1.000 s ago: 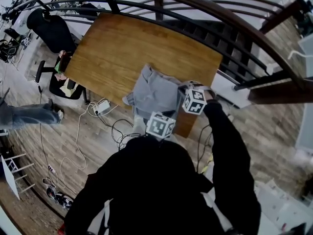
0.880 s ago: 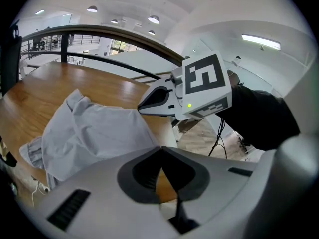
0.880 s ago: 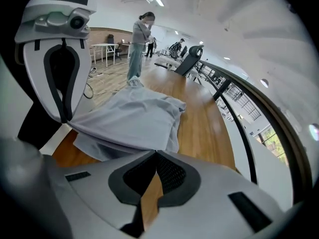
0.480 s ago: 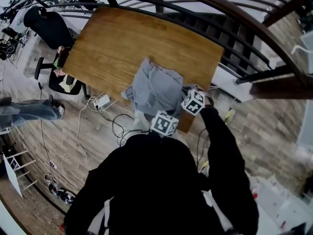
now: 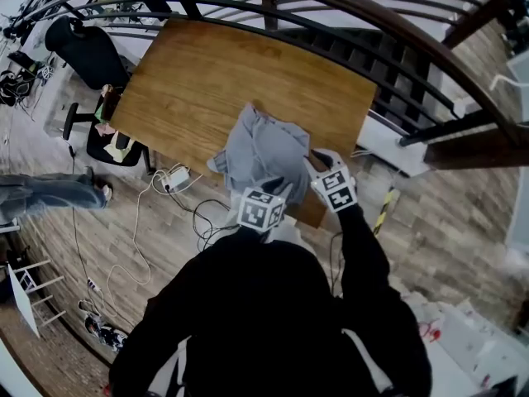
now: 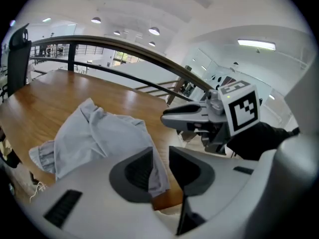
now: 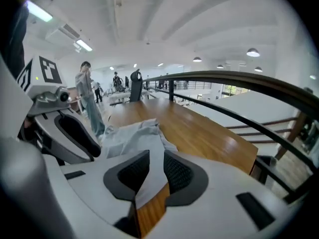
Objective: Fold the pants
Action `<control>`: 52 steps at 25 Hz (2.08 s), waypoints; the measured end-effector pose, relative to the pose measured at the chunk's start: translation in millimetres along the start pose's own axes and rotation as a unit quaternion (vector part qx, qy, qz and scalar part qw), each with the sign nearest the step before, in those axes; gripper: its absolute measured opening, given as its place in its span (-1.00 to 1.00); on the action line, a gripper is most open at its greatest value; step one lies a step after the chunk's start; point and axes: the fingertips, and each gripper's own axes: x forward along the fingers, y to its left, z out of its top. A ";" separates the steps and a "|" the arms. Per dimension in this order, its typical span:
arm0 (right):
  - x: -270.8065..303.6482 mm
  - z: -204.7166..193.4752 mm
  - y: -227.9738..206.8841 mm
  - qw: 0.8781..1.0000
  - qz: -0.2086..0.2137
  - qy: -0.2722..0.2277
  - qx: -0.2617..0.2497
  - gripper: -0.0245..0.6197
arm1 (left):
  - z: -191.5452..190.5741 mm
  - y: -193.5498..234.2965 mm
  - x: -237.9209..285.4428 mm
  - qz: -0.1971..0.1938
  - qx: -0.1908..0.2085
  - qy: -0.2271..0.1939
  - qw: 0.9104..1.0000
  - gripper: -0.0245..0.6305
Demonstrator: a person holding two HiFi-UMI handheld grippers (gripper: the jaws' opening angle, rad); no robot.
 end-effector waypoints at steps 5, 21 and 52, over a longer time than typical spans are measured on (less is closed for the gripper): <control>-32.1 44.9 9.7 0.990 -0.014 -0.093 0.109 -0.87 | 42.9 11.9 -33.9 0.020 0.006 -0.064 0.998 -0.90; -122.6 180.4 37.6 0.947 -0.112 -0.254 0.160 -0.91 | 173.4 18.9 -174.7 0.021 0.119 -0.296 0.948 -0.92; -129.6 251.1 74.9 0.921 -0.175 -0.316 0.144 -0.91 | 213.7 50.5 -254.1 0.008 0.175 -0.379 0.908 -0.92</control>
